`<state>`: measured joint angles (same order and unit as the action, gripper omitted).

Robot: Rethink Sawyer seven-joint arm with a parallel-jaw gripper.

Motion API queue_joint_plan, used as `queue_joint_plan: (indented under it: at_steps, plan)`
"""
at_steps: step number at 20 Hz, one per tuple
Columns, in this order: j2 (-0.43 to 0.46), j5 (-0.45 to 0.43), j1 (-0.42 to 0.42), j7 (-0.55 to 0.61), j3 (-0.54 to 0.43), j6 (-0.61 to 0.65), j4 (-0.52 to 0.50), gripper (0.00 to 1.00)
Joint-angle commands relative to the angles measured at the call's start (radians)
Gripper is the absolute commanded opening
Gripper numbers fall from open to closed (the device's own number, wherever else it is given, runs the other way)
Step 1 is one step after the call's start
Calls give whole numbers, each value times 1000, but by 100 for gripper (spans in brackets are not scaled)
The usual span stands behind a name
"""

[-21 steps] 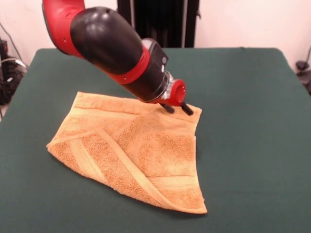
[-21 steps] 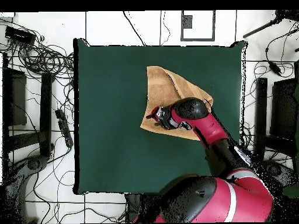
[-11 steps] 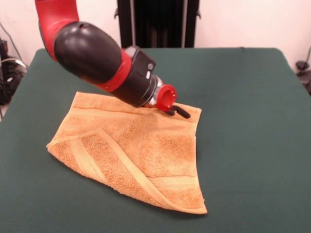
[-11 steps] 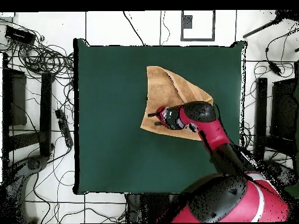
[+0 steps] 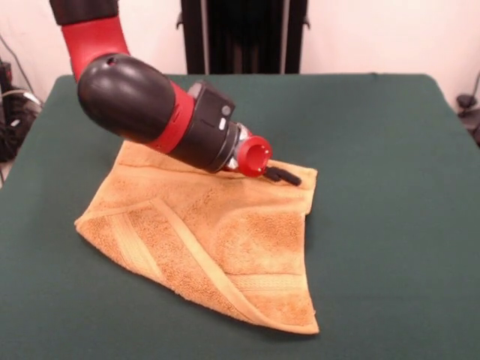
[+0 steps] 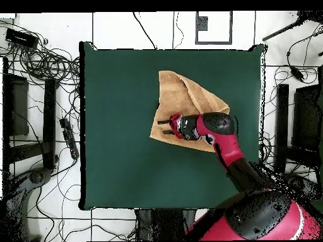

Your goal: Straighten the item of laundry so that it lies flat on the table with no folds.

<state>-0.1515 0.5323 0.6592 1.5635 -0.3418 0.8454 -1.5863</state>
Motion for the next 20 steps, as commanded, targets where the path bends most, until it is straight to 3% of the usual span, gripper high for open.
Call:
queue_joint_plan:
  at_steps: [1, 7, 17, 20]
  plan:
    - [116, 52, -54, 50, -186, -152, -84, 100]
    - [136, 2, -93, 79, -163, -233, -68, 100]
    - [90, -27, -256, 247, 4, -221, -46, 100]
    - [76, -46, -289, 246, 50, -200, -46, 100]
